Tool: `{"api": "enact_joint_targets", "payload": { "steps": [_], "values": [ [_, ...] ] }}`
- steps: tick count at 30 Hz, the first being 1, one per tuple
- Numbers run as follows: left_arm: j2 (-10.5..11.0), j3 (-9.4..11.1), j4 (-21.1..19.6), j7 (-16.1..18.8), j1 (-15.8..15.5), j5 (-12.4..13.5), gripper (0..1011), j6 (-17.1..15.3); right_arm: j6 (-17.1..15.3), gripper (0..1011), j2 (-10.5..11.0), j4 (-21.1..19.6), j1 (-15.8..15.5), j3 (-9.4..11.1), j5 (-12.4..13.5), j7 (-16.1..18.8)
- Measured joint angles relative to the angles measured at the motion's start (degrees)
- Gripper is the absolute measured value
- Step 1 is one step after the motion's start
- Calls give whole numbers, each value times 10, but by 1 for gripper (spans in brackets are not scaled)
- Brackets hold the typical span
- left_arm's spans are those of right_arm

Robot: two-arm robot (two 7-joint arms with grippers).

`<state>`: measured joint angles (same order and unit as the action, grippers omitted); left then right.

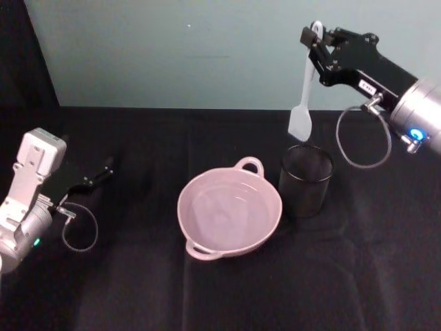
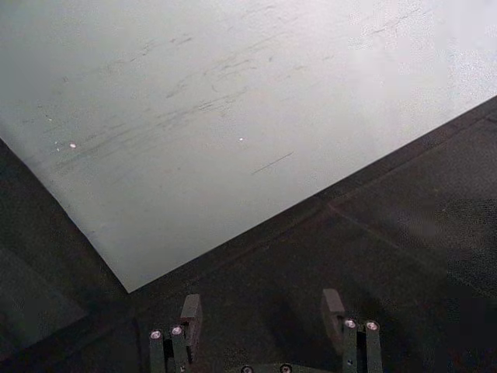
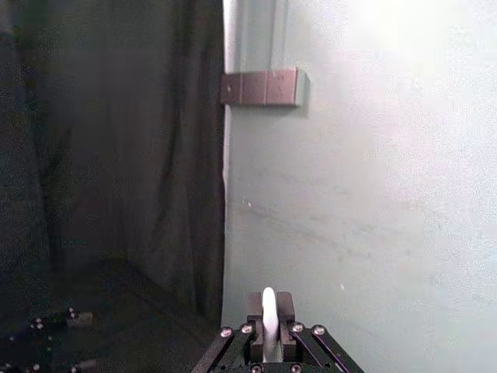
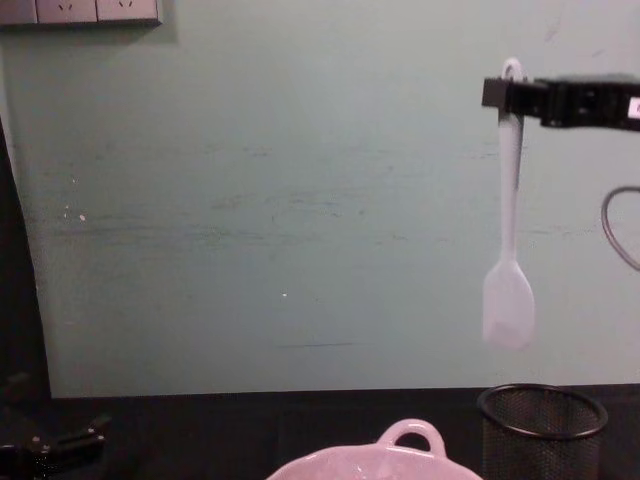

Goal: Use the one hand to pick up the spoon and stir the clear water in the bowl.

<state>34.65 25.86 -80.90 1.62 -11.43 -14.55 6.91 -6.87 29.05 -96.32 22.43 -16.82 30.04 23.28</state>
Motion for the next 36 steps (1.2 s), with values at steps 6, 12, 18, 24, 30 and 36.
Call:
{"api": "enact_joint_targets", "payload": {
  "steps": [6,12,18,24,30,36],
  "values": [
    [0,0,0,0,0,0,1011,0,-5,121,-3,26,-1,-5,7,-1],
    [0,0,0,0,0,0,1011,0,-15,121,-5,43,-13,-6,21,-3],
    [0,0,0,0,0,0,1011,0,-30,121,-2,44,-25,-4,34,-12],
    [0,0,0,0,0,0,1011,0,-52,121,-4,52,-33,0,49,-29],
    [0,0,0,0,0,0,1011,0,-58,121,-10,72,-35,4,70,-33],
    [0,0,0,0,0,0,1011,0,-65,121,-17,95,-36,9,103,-32]
  ]
}}
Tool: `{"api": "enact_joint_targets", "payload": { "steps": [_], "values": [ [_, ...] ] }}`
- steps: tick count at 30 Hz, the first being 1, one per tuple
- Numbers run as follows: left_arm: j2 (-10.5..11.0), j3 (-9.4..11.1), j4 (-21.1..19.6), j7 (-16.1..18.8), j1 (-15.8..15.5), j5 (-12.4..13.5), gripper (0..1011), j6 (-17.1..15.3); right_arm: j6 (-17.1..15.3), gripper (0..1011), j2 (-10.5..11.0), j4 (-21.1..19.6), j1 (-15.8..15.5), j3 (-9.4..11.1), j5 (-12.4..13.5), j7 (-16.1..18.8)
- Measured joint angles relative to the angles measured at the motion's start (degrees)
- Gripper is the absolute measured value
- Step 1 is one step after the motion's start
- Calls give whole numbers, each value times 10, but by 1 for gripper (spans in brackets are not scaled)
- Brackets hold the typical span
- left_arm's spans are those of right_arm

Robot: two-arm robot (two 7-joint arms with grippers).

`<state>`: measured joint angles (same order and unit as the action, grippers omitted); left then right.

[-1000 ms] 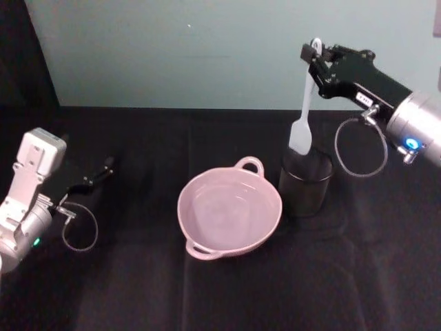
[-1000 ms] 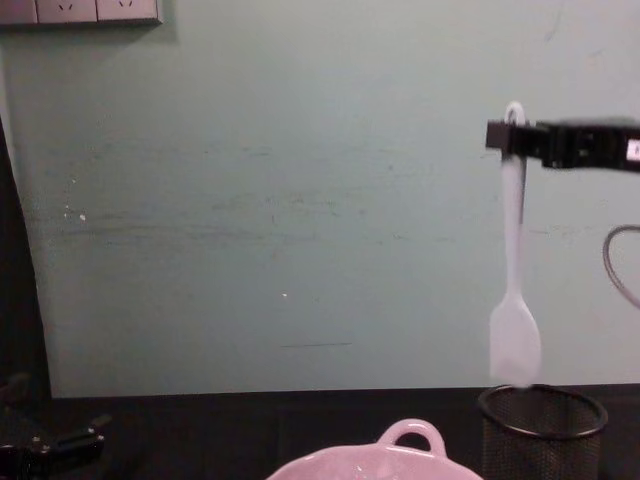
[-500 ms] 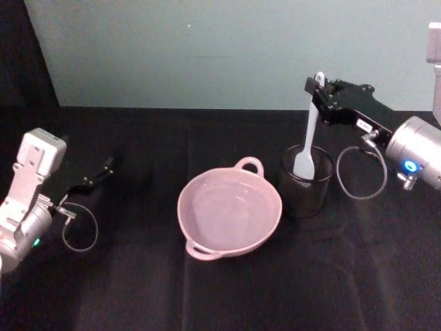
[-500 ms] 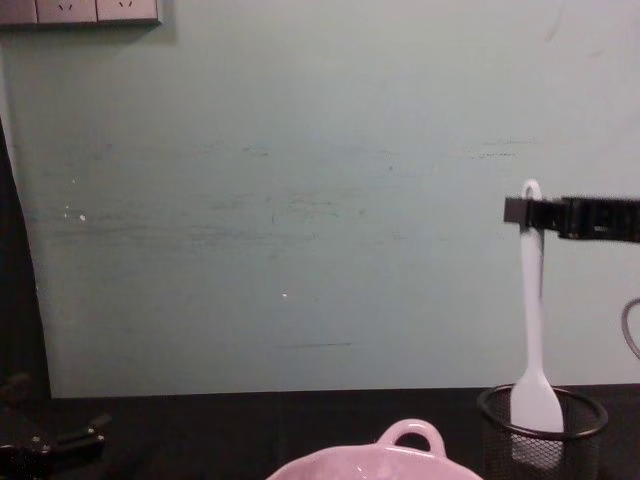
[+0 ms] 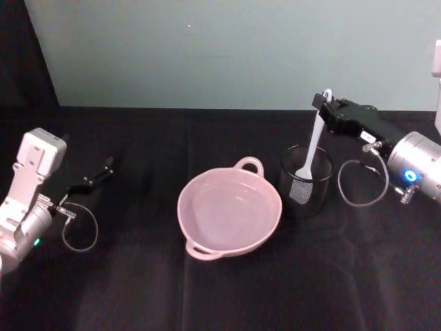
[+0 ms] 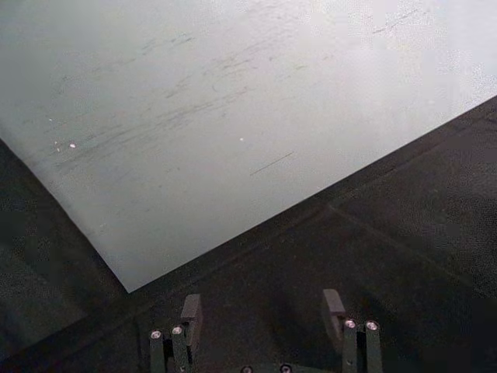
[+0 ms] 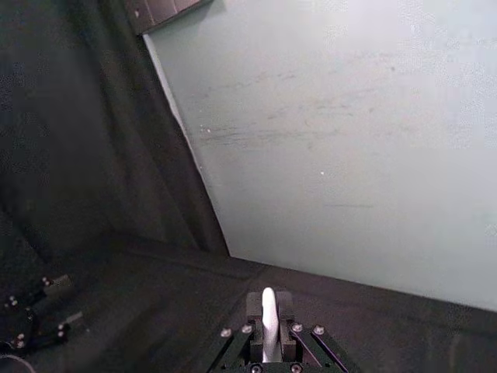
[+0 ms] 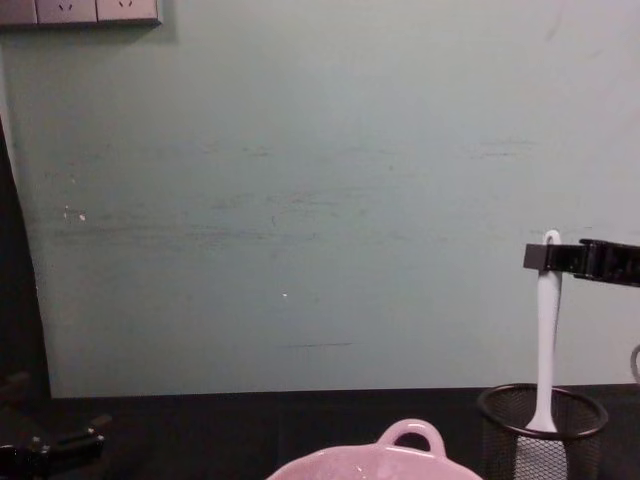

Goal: Use the one hand to pick up the spoon and stir the clear water in the bowl.

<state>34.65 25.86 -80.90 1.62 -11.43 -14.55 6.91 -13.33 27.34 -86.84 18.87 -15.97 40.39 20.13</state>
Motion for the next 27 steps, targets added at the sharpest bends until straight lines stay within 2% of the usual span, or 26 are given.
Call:
{"api": "enact_joint_targets", "payload": {
  "steps": [16,27],
  "values": [
    [0,0,0,0,0,0,1011,0,-1,121,-13,51,-4,13,83,14],
    [0,0,0,0,0,0,1011,0,17,124,-8,79,-11,19,110,10]
  ]
}}
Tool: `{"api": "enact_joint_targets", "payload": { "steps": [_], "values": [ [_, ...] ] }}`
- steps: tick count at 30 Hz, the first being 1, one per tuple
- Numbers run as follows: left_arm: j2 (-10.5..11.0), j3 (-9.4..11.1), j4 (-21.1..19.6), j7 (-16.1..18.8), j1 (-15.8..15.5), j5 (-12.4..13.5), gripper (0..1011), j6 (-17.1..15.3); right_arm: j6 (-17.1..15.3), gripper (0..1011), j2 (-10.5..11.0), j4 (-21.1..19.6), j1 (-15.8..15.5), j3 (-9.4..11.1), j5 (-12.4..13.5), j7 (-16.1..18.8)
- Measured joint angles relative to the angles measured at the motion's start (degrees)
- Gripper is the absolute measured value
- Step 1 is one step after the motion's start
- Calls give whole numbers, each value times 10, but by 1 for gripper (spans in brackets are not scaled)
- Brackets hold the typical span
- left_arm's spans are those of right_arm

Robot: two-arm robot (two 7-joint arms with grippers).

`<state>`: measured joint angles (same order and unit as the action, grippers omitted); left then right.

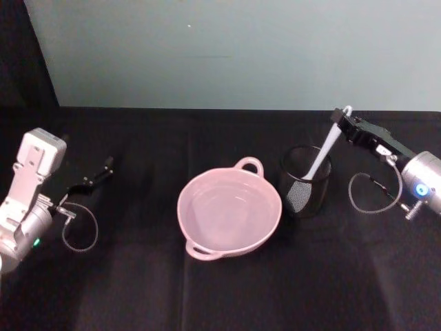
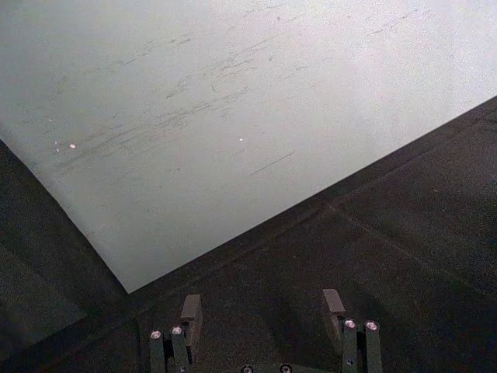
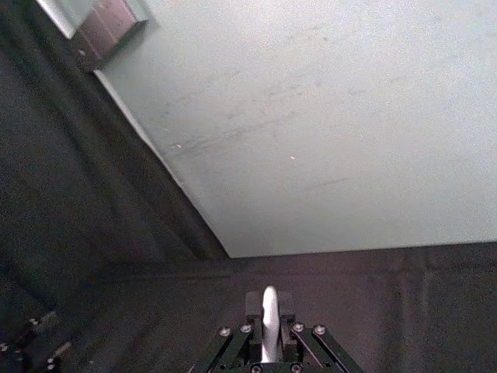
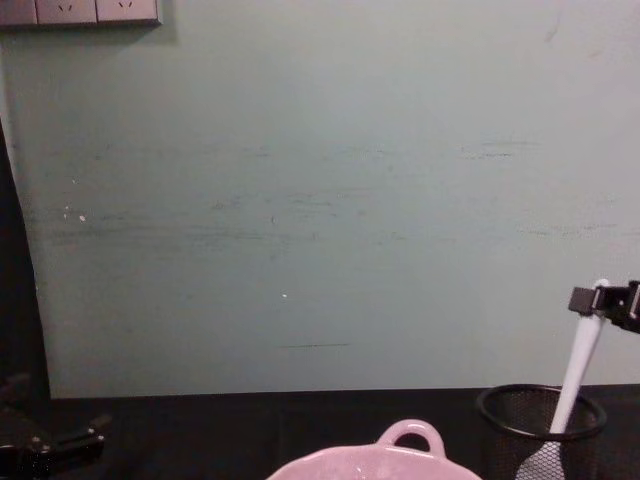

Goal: Use the one hand to pick up the spoon and stir the clear water in the bowl.

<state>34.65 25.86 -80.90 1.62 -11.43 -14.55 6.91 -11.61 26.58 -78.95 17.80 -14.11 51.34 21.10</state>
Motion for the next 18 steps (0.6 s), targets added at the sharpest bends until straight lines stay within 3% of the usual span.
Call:
{"api": "enact_joint_targets", "payload": {
  "steps": [6,10,18],
  "values": [
    [0,0,0,0,0,0,1011,0,10,261,8,3,-9,1,5,-14],
    [0,0,0,0,0,0,1011,0,14,424,16,-6,-18,3,8,-24],
    [0,0,0,0,0,0,1011,0,12,659,44,-49,-47,10,14,-45]
  ]
}}
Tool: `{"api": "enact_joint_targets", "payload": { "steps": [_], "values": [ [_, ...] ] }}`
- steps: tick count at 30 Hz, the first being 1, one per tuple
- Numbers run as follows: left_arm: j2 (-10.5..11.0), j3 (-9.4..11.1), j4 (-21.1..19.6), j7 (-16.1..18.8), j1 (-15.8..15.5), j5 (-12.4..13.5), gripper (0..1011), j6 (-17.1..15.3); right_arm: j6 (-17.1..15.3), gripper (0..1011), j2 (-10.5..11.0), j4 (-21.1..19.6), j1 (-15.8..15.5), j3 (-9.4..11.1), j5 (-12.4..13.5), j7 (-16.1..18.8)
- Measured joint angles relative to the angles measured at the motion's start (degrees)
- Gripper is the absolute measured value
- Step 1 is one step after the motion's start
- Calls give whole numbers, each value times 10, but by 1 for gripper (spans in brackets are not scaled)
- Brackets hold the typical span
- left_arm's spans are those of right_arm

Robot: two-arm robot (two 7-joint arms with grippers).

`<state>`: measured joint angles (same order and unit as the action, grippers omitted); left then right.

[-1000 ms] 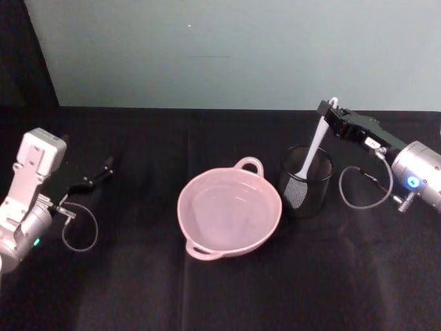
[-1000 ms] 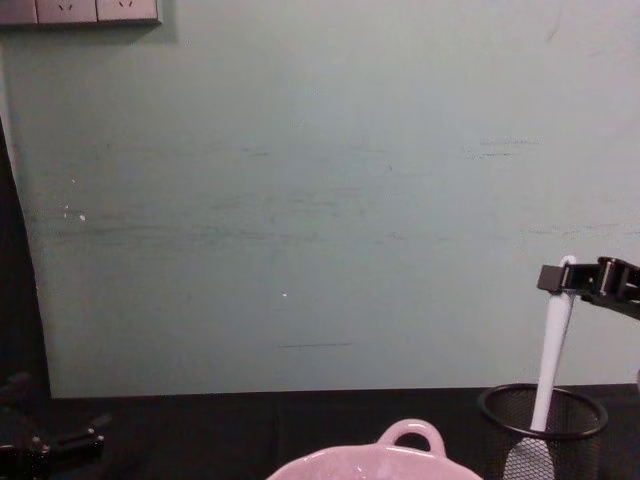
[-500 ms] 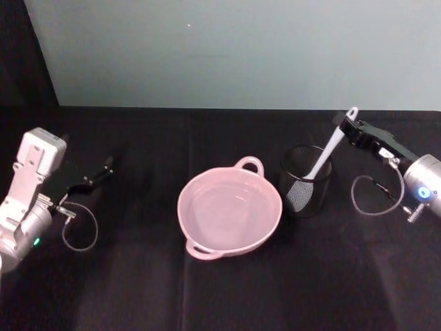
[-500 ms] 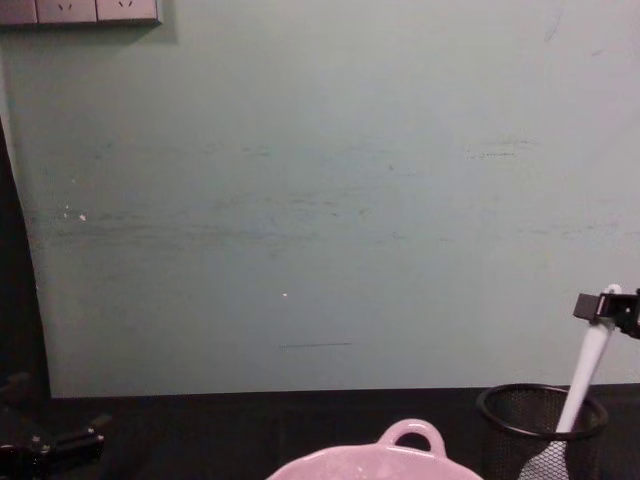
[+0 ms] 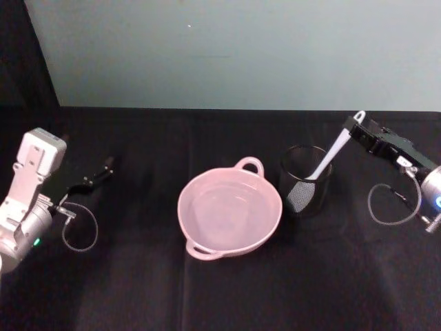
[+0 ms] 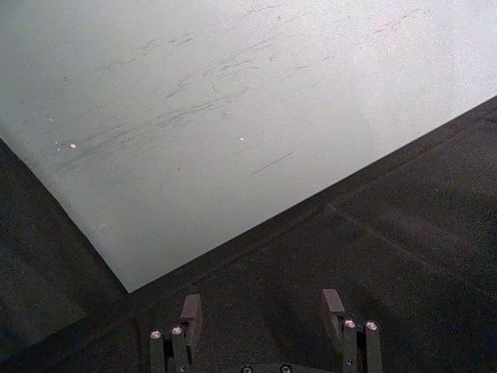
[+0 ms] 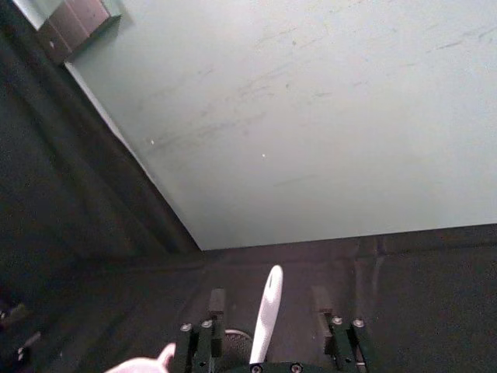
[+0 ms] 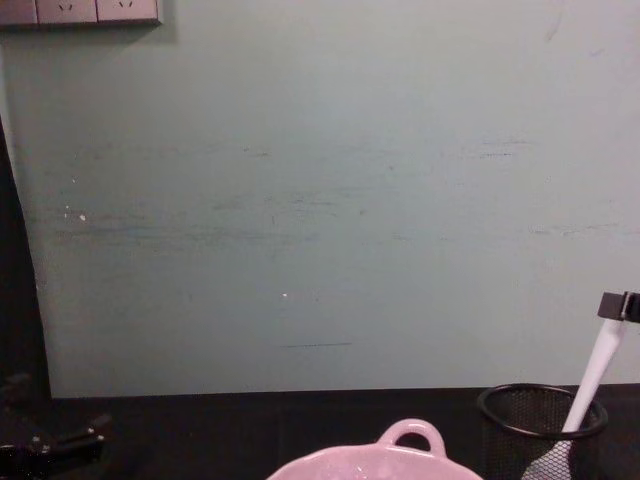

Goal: Use the one hand to pick up the spoon and stir the clear water in the bowl.

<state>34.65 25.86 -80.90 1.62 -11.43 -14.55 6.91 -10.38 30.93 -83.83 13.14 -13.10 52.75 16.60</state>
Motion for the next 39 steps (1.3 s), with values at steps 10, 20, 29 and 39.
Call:
{"api": "enact_joint_targets", "payload": {
  "steps": [10,20,29,39],
  "values": [
    [0,0,0,0,0,0,1011,0,-79,920,95,-110,-37,-3,-28,-43],
    [0,0,0,0,0,0,1011,0,-122,1002,139,-129,-49,-21,-88,-81],
    [0,0,0,0,0,0,1011,0,-42,1002,87,-50,-12,-63,-191,-109],
    [0,0,0,0,0,0,1011,0,161,1002,21,51,0,-78,-284,-126]
  ]
}}
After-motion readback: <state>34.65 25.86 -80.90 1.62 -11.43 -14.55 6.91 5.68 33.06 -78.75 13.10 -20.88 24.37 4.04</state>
